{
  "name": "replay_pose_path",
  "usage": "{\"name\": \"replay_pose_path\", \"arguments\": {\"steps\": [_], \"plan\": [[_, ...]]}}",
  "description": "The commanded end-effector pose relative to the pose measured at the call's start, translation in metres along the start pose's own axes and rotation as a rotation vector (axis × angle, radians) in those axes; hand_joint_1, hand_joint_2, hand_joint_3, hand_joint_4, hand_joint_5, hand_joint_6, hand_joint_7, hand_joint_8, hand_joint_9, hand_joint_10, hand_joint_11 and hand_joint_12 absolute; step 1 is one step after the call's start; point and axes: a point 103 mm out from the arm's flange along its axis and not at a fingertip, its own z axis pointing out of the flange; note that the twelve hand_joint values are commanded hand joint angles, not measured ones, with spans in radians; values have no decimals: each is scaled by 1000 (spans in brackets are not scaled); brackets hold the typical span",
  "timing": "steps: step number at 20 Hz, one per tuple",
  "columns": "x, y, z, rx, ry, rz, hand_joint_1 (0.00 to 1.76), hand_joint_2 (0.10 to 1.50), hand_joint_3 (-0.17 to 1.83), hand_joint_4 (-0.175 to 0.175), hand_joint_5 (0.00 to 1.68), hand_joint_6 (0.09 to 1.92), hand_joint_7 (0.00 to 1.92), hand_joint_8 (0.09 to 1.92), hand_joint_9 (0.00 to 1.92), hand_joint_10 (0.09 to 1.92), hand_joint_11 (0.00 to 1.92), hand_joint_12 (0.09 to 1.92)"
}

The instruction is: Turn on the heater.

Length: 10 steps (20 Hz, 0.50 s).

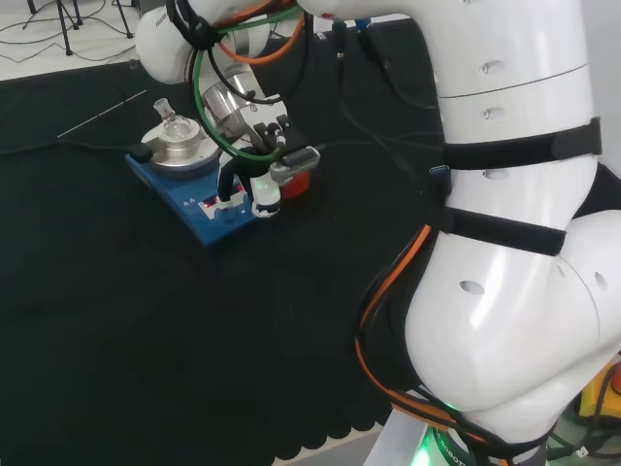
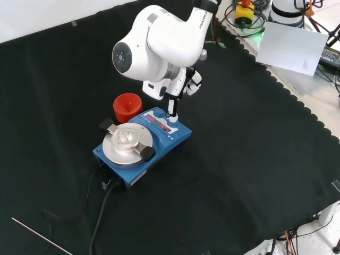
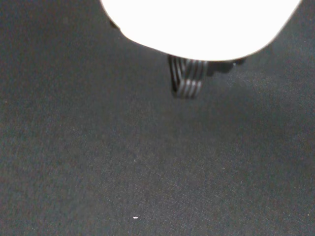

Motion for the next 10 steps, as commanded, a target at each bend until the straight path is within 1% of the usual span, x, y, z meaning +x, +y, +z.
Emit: {"name": "replay_pose_path", "arguments": {"steps": [1, 4, 10], "plan": [[-2, 1, 1, 3, 4, -3, 1596, 364, 1540, -15, 438, 167, 1833, 1628, 1920, 1362, 1855, 1365], [0, -1, -1, -4, 0, -2, 1596, 364, 1540, -15, 440, 166, 1833, 1628, 1920, 1362, 1856, 1365], [6, -16, -22, -46, -11, -5, 1596, 364, 1541, -15, 446, 165, 1833, 1628, 1920, 1362, 1856, 1365]]}}
